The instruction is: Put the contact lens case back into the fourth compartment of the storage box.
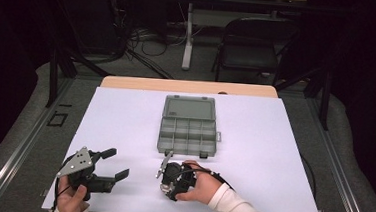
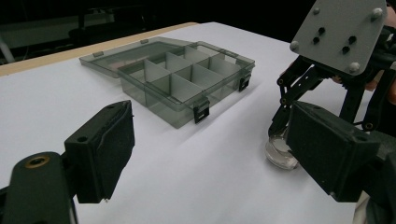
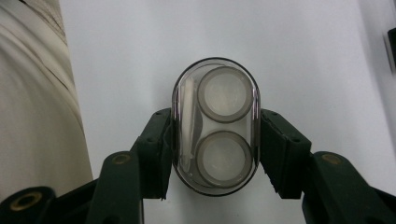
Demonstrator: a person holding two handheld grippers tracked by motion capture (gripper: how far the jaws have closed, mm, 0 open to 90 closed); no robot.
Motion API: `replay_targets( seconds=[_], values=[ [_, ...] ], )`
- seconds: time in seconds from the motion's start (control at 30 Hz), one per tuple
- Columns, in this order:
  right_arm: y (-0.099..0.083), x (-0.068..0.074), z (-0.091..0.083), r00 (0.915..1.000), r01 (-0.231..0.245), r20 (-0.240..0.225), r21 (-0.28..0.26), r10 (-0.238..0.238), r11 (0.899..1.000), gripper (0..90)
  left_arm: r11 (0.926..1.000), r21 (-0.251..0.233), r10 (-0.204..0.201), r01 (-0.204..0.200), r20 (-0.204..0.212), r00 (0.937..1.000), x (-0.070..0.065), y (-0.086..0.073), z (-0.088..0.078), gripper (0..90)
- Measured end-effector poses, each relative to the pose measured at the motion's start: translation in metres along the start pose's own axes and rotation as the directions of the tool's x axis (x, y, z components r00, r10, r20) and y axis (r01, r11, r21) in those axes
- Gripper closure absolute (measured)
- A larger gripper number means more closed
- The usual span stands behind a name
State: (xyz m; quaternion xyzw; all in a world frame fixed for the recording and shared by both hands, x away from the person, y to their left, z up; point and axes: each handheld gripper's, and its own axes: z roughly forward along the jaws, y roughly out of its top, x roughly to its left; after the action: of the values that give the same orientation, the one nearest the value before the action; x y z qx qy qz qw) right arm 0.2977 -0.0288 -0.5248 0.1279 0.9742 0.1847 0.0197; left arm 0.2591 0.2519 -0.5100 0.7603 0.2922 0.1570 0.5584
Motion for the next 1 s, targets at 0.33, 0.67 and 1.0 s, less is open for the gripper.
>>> replay_targets(
  seconds=[0.33,0.67,1.0],
  values=[
    [-0.002,-0.007,-0.005,0.9983,-0.056,0.013,-0.008,0.056,0.998,48.6,1.0,0.001,-0.002,0.002,-0.002,1.0,0.0,0.0,0.0,16.2],
    [-0.006,-0.018,-0.013,0.9886,-0.137,0.058,-0.033,0.139,0.99,48.5,1.0,0.001,-0.002,0.002,-0.002,1.0,0.0,0.0,0.0,16.2],
    [-0.014,-0.03,-0.023,0.9716,-0.222,0.069,-0.064,0.226,0.973,48.5,1.0,0.002,-0.002,0.002,0.002,1.0,0.0,0.0,0.0,16.2]
  ],
)
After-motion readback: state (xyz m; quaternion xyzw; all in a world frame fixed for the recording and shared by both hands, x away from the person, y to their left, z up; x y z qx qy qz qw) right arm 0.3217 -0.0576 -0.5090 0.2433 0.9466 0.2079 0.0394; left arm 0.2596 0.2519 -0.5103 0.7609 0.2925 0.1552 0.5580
